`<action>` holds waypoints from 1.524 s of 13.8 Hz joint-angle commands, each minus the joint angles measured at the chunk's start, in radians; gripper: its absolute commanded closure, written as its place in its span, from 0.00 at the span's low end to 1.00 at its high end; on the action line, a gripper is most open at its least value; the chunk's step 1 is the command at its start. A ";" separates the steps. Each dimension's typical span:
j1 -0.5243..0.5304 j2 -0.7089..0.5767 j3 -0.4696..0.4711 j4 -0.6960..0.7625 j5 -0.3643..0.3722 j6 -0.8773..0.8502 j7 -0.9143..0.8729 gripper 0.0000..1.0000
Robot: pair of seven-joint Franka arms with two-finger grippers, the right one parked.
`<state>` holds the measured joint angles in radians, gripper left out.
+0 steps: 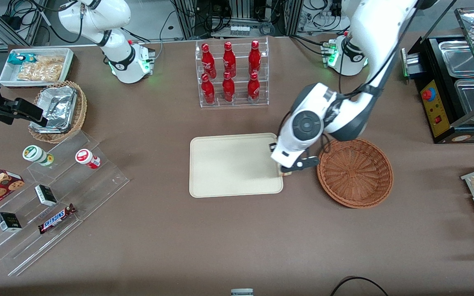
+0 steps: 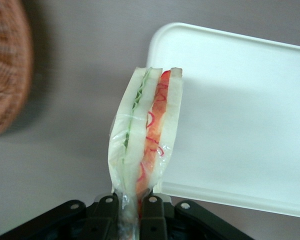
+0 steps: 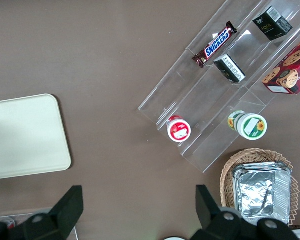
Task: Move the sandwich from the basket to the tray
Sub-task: 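Carry the held sandwich over the cream tray with the left gripper, then lower the sandwich onto the tray and open the left gripper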
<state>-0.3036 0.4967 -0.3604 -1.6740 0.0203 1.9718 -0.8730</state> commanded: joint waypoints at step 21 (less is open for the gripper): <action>-0.279 0.356 0.012 0.398 0.208 0.076 -0.319 0.93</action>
<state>-0.5643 0.8381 -0.3573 -1.3023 0.2038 2.0293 -1.1689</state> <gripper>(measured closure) 0.859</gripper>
